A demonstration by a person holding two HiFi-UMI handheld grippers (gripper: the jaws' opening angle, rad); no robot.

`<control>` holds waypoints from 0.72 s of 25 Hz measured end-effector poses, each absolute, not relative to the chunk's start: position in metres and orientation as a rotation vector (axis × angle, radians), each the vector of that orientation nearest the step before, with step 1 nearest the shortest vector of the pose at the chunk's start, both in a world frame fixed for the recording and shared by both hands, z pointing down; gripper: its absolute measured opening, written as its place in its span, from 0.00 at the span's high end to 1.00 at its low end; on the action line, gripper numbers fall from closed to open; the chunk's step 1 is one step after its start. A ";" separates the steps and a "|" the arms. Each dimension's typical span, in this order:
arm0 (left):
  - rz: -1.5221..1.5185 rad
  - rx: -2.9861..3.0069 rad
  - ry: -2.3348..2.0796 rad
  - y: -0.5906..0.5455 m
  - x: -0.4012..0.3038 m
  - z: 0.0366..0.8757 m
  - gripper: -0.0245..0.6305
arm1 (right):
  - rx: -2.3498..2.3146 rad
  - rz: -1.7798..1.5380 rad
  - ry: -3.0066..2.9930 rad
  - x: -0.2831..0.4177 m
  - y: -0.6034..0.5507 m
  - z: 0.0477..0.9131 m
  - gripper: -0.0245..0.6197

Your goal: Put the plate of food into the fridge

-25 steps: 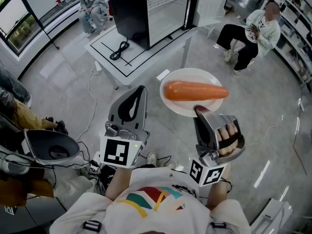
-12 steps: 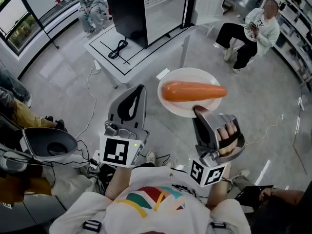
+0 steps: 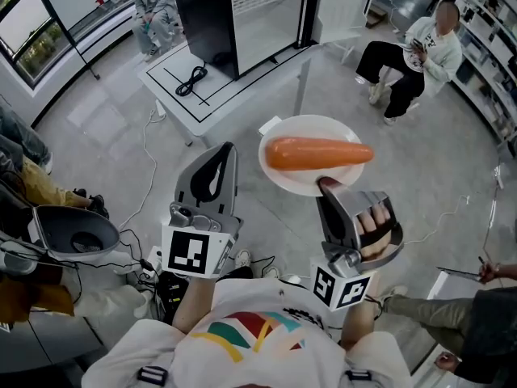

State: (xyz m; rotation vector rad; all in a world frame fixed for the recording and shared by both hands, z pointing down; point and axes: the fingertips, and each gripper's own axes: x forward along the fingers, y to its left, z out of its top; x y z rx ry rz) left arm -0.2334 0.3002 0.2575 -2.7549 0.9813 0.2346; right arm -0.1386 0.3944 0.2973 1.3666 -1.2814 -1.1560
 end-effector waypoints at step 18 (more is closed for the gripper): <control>0.198 -2.696 1.059 0.319 -0.203 0.257 0.96 | 1.344 -1.185 -1.295 -0.093 0.421 0.302 0.91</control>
